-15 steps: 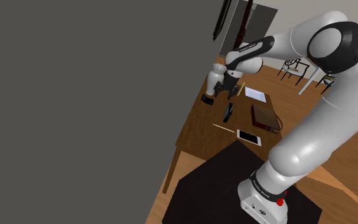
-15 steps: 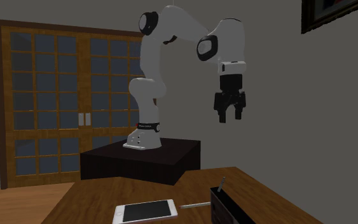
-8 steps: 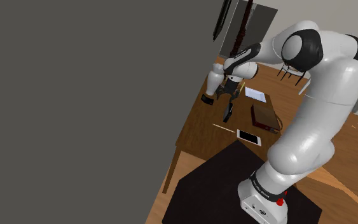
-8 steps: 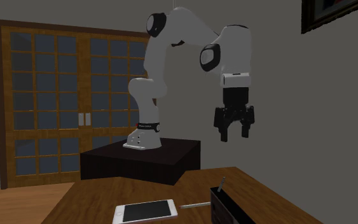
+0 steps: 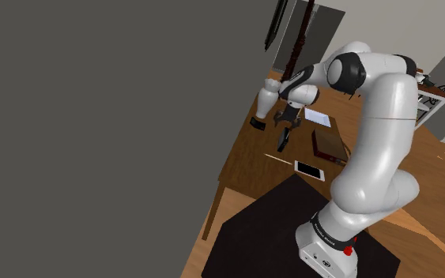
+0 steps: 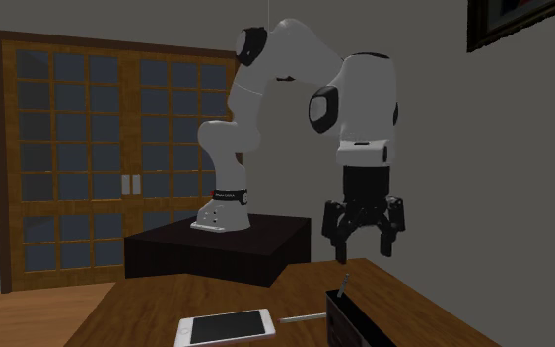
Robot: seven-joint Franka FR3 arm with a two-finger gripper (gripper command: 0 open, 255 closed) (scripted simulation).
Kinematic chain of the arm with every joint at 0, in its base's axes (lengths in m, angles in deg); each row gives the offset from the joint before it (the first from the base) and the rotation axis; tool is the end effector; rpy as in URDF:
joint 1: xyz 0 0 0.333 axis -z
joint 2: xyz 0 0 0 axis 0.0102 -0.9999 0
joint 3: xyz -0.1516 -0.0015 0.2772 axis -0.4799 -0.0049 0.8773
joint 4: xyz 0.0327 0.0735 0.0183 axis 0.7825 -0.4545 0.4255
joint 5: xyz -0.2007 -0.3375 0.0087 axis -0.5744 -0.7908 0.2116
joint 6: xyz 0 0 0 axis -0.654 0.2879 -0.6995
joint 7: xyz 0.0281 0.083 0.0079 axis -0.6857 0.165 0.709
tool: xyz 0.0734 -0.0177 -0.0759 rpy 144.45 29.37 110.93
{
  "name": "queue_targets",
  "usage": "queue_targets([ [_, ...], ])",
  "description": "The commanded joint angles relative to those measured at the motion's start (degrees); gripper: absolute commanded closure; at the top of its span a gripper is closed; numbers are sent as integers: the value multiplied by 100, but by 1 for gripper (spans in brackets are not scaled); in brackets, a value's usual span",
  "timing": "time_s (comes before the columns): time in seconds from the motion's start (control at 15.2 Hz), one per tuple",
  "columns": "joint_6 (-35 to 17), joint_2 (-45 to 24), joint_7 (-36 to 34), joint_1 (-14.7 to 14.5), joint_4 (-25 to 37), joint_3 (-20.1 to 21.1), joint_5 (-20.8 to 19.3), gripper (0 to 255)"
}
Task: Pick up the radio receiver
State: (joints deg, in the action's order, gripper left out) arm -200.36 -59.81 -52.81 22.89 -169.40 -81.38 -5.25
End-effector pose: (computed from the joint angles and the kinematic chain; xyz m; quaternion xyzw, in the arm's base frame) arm 0.4879 -0.4074 0.2336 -0.9035 0.4284 0.0081 0.0081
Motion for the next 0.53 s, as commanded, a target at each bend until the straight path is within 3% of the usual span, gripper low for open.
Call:
queue_targets([
  [0.0, 1, -300, -52, 152, 286, -39, 85, 0],
  [0.26, 31, -981, -188, 480, 971, -88, 259, 0],
  [0.46, -54, -1149, -182, 535, 1052, -56, 309, 0],
])
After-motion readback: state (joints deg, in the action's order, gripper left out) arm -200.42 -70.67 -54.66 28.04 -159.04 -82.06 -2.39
